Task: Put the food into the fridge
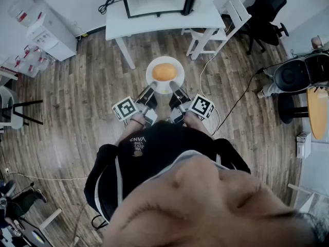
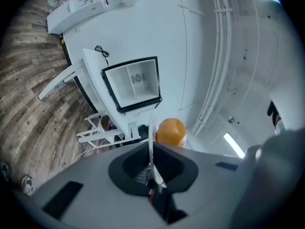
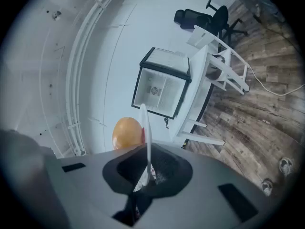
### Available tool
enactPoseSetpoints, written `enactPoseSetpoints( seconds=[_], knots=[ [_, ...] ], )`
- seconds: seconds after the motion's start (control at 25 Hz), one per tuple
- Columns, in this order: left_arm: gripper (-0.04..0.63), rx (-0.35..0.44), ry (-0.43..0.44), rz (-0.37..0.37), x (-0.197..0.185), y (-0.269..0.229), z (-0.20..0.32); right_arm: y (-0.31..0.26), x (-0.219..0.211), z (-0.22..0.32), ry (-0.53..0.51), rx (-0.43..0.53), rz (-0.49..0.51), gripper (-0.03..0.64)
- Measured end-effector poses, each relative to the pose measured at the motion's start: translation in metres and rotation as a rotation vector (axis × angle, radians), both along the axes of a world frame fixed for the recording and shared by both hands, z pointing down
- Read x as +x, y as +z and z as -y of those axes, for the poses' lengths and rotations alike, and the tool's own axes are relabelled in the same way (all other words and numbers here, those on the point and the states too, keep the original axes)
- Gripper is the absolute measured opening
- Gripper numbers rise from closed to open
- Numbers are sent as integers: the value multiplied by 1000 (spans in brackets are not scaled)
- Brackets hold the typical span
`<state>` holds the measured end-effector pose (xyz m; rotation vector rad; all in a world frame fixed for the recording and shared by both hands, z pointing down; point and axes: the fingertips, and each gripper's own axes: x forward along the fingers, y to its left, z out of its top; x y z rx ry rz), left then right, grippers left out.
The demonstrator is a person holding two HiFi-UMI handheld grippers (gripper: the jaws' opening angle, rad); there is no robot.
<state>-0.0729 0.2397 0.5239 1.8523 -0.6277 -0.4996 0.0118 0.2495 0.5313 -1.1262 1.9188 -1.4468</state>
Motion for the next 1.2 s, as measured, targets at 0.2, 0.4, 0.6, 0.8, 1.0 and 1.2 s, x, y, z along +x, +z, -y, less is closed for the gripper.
enactPoseSetpoints(
  seconds=[0.2,0.4,0.6,0.8,1.0,1.2],
  knots=[
    [31,-4,-4,2,0,1,1,-4,-5,2,-7,17,42,28],
    [31,-5,-8,-1,-1,1,0,-8,-6,2,-11,34,56,28],
    [31,6,-11,-40,4,-4,0,-12,-4,4,-18,69,43,28],
    [31,2,-24,-61,16,-6,7,-7,8,12,-24,40,34,28],
    [31,-2,-42,-77,26,-4,14,-3,19,19,-42,23,32,28],
    [31,-8,-65,-107,39,-3,18,3,31,25,-66,21,35,28]
  ],
)
